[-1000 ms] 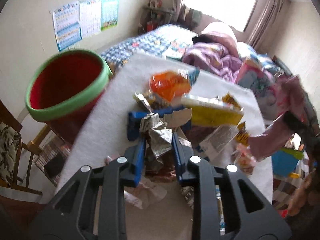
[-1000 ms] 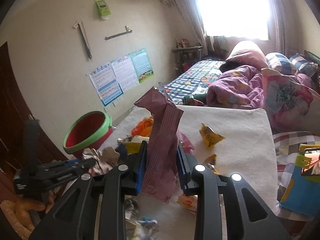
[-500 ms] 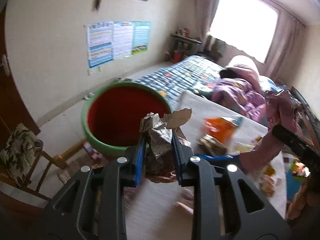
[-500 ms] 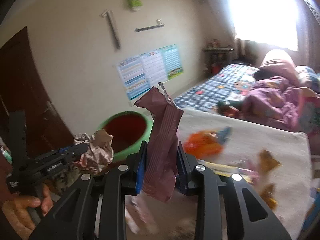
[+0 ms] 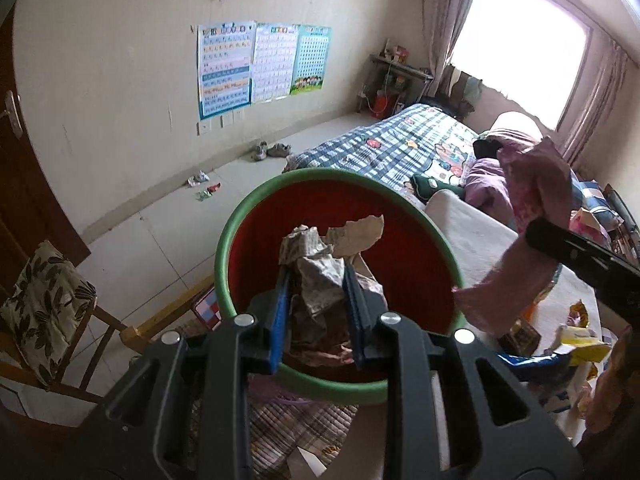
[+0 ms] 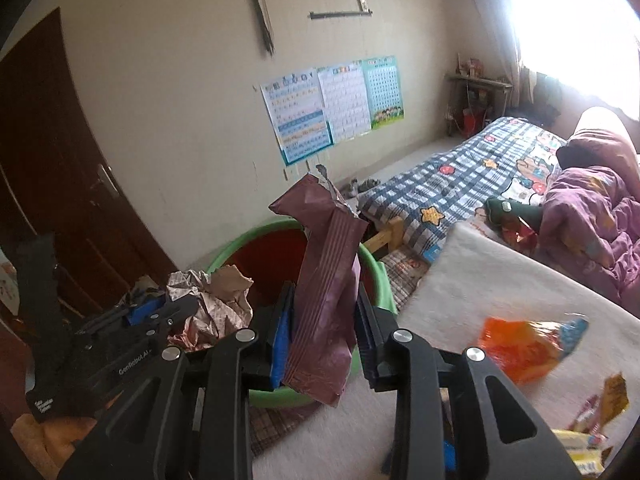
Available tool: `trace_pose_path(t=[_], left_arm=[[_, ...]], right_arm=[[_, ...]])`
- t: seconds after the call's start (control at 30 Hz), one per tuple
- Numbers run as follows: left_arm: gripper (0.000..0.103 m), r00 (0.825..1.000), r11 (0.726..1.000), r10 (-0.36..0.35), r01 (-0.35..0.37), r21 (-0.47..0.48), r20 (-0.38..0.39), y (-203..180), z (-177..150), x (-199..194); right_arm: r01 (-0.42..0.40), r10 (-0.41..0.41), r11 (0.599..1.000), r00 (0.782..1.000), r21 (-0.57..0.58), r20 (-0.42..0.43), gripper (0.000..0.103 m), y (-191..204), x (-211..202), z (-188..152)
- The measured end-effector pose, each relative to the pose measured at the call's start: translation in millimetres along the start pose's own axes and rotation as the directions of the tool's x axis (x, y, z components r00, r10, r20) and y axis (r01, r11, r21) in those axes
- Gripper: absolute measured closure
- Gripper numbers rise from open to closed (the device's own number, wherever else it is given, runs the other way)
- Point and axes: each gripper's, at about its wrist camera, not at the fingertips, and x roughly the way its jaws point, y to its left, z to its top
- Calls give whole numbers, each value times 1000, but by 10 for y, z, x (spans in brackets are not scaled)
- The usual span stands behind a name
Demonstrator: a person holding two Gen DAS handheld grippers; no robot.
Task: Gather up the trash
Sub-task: 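Open the left gripper to drop the paper while the right gripper drops the pink bag into the bin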
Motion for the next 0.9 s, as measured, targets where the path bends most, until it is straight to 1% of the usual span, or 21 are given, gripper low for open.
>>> trace_pose_path(t=[0.07, 0.1, 0.13, 0.2, 0.3, 0.47, 0.57, 0.6, 0.63, 0.73, 0.8, 0.9], left_arm=[[78, 1000, 1000, -3, 3, -5, -13, 41, 11, 85], [78, 1000, 1000, -7, 6, -8, -21, 58, 22, 130], [78, 1000, 1000, -9, 9, -10, -26, 74, 30, 165], [78, 999, 1000, -11, 10, -11, -34, 86, 34, 209], [78, 999, 1000, -12, 11, -9, -47, 104, 8, 272], [78, 997, 1000, -16, 16, -2, -75, 83, -18, 390], [77, 996, 1000, -16, 17, 15, -84, 57, -10, 454], [71, 997, 1000, -9, 11, 23, -82, 31, -16, 461], [62, 997, 1000, -6, 8, 28, -75, 25, -25, 451], [49, 999, 999, 10, -8, 37, -49, -17, -22, 399], [44, 999, 999, 15, -14, 40, -37, -55, -30, 351], [42, 1000, 999, 18, -17, 41, -25, -95, -39, 269]], right_arm=[[3, -3, 1000, 1000, 5, -11, 67, 13, 101, 5], [-1, 2, 1000, 1000, 10, -13, 62, 48, 147, 14], [-4, 5, 1000, 1000, 12, -13, 53, 52, 164, 9], [-3, 3, 1000, 1000, 18, -8, 41, 97, 187, 9], [2, -2, 1000, 1000, 19, -12, 41, 97, 175, 14], [0, 0, 1000, 1000, 23, -8, 41, 126, -10, -43], [17, -17, 1000, 1000, -3, 22, 41, 127, -197, -139], [30, -30, 999, 999, -22, 35, 41, 146, -280, -183], [44, -42, 998, 998, -38, 42, 41, 155, -351, -221], [79, -76, 995, 995, -61, 59, 41, 143, -534, -331], [105, -100, 992, 992, -68, 71, 41, 99, -644, -411], [147, -141, 987, 986, -59, 90, 41, 19, -787, -536]])
